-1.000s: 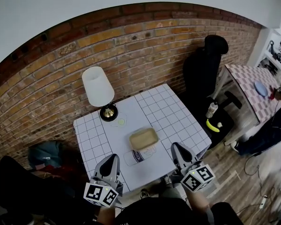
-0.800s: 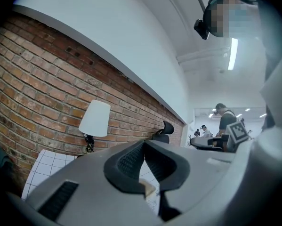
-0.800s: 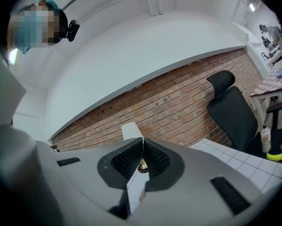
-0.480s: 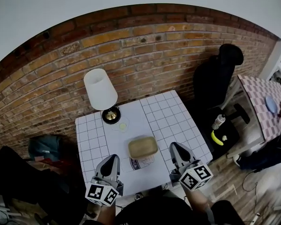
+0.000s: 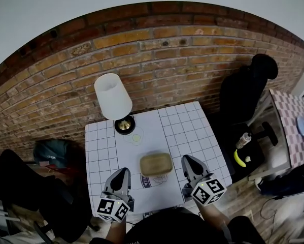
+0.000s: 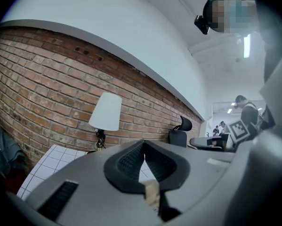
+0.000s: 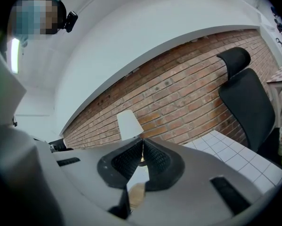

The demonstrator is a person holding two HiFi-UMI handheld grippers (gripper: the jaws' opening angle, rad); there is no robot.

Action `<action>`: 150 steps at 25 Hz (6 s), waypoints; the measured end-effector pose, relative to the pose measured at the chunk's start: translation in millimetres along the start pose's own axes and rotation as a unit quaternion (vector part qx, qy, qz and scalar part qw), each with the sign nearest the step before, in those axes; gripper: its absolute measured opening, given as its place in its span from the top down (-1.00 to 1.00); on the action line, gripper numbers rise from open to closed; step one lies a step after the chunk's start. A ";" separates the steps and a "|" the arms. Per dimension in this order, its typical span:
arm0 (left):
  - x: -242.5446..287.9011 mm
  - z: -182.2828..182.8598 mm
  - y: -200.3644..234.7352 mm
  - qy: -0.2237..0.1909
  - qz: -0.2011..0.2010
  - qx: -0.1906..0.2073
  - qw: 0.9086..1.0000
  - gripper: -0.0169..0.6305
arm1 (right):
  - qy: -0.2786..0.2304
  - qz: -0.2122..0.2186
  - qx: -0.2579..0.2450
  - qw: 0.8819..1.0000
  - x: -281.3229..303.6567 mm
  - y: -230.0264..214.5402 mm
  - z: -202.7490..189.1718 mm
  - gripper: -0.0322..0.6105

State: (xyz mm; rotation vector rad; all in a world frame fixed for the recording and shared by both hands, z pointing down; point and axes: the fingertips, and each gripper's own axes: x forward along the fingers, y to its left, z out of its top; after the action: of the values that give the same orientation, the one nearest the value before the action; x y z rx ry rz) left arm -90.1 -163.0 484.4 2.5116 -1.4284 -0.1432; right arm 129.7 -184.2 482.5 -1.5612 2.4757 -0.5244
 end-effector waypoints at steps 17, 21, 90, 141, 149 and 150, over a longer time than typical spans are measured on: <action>30.4 -51.1 13.5 0.046 0.049 -0.016 0.998 0.91 | 0.070 0.029 0.006 0.997 32.6 -29.5 -56.8 0.88; 35.0 -65.7 19.3 0.059 0.061 -0.033 0.996 0.91 | 0.086 0.032 0.010 0.996 36.1 -35.1 -67.6 0.88; 60.4 -144.6 35.6 0.164 0.047 -0.154 0.973 0.63 | 0.177 0.017 0.064 0.982 62.4 -48.9 -132.3 0.75; 6.4 28.2 -0.4 0.006 -0.065 -0.043 0.997 0.86 | -0.040 0.014 0.033 0.999 12.3 52.3 10.5 0.84; -7.7 51.7 -9.9 -0.016 -0.085 -0.031 0.996 0.86 | -0.065 0.015 0.028 0.997 -1.8 71.3 28.5 0.84; -9.7 53.8 -10.7 -0.018 -0.087 -0.031 0.996 0.86 | -0.068 0.015 0.027 0.997 -3.6 73.8 30.3 0.84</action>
State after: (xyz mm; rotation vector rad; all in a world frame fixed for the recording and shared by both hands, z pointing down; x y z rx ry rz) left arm -97.2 -158.4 429.3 2.5918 -1.1968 -0.2613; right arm 79.1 -158.3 426.3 -1.4862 2.3608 -0.4598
